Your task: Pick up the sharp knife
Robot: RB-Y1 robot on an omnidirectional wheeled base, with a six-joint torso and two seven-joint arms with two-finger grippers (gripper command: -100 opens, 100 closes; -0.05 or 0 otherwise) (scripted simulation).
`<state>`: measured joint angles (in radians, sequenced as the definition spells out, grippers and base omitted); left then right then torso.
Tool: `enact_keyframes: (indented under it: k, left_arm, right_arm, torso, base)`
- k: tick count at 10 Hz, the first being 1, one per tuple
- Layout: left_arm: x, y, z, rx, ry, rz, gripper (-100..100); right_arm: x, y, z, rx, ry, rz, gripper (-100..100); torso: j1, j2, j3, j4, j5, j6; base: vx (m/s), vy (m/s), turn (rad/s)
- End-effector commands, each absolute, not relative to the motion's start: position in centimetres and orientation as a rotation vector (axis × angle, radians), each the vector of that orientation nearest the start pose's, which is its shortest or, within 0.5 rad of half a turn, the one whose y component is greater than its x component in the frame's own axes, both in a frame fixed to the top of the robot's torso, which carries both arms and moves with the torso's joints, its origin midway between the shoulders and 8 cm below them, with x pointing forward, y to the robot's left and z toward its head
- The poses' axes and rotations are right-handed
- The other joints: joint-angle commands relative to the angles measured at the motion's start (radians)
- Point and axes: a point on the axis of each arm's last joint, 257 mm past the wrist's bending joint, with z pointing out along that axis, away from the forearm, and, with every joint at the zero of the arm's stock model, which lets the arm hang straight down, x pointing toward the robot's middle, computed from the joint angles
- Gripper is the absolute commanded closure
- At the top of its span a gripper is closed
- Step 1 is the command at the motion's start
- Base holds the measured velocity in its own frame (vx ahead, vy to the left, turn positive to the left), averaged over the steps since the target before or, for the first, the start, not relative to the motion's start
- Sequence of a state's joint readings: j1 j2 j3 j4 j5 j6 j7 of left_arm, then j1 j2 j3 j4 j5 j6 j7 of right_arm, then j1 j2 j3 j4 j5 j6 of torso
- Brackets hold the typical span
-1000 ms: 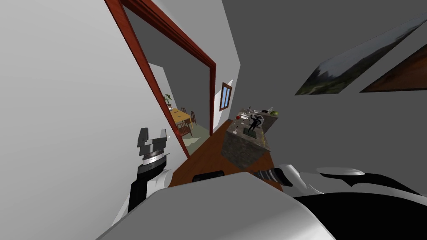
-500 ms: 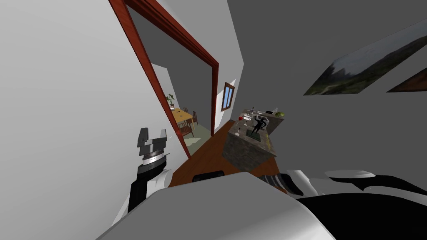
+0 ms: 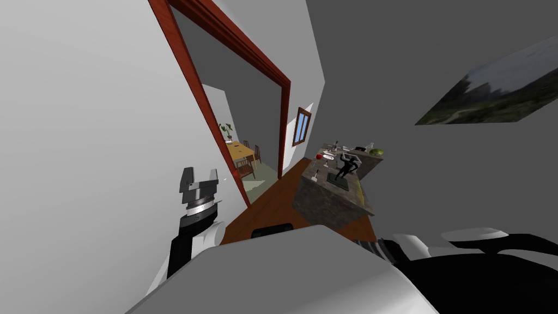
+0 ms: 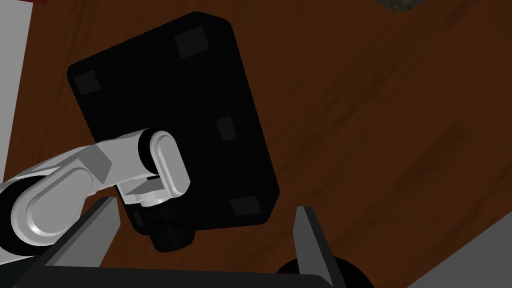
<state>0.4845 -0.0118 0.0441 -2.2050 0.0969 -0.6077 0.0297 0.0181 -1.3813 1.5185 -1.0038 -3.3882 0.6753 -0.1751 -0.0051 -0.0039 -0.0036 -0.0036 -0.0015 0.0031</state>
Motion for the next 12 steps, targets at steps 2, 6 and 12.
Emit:
enact_keyframes:
  k: [2, 6, 12]
  left_arm:
    - [33.5, 30.7, 1.7, -0.693, 0.491, -1.355, 0]
    - [33.5, 30.7, 1.7, -0.693, 0.491, -1.354, 0]
    - [33.5, 30.7, 1.7, -0.693, 0.491, -1.354, 0]
  right_arm:
    - [2.6, -54.9, -46.6, -2.766, 0.676, -0.156, -100]
    - [-2.5, -57.0, -45.0, -2.767, 0.857, -0.086, -100]
    - [-6.2, -59.4, -43.0, -2.749, 1.087, -0.076, -100]
  torso:
    - [0.000, -0.001, 0.000, 0.000, 0.000, -0.001]
    - [-0.001, -0.001, -0.001, 0.000, 0.000, 0.000]
    - [-0.002, -0.002, -0.001, 0.000, 0.000, 0.000]
  base:
    - [0.055, -0.008, 0.132]
    - [0.058, -0.022, 0.094]
    - [0.060, -0.029, 0.082]
